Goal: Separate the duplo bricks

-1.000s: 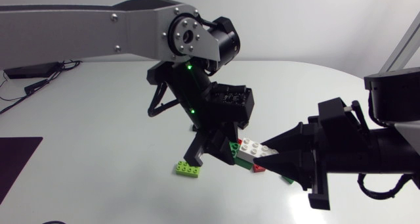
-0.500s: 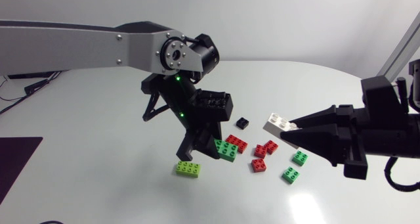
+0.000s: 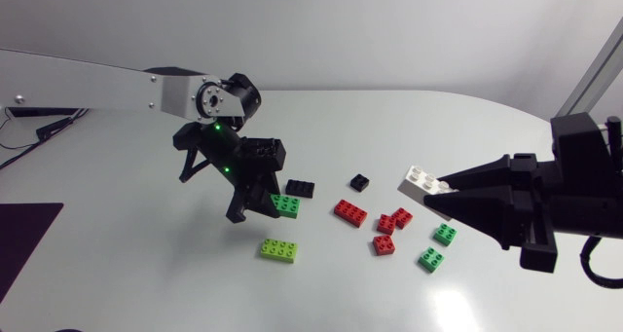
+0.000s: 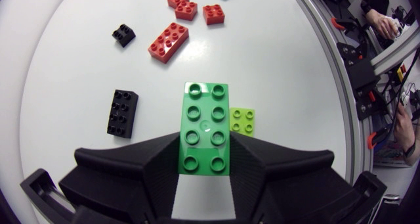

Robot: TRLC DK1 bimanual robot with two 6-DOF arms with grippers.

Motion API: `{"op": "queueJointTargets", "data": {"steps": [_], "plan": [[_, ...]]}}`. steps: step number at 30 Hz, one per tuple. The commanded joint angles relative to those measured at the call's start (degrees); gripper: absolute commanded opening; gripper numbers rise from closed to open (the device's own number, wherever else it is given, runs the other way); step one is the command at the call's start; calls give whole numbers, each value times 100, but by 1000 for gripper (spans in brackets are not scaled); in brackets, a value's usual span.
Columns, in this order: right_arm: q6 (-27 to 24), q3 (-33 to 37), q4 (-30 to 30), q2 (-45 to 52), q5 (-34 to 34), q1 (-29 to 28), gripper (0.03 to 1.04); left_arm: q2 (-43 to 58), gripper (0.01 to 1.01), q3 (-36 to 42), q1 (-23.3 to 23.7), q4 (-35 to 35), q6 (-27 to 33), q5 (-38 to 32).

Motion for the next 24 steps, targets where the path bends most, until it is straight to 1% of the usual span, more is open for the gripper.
{"op": "queueJointTargets", "data": {"steps": [1, 7, 11, 17, 18, 19, 22, 23, 24], "plan": [[-79, -88, 7, 33, -12, 26, 303, 415, 169, -43, 192, 133, 159, -30], [-202, -167, -28, 25, 182, 97, 303, 846, 170, -60, 579, 617, 220, -425], [-299, -246, -10, 42, 314, 193, 303, 986, 172, 1, 773, 731, 229, -460], [-290, -378, 77, 51, 656, 589, 303, 1057, 177, -113, 746, 880, 229, -495], [-299, -395, 86, 51, 727, 659, 303, 1083, 200, -122, 746, 907, 211, -513], [-299, -395, 86, 51, 788, 721, 303, 1092, 262, -139, 737, 924, 203, -531], [-307, -404, 77, 60, 894, 808, 303, 1118, 518, -192, 729, 942, 203, -574], [-316, -404, 69, 60, 911, 826, 303, 1118, 575, -210, 720, 942, 203, -592], [-334, -404, 60, 60, 920, 826, 303, 1127, 602, -227, 720, 942, 211, -610]]}}
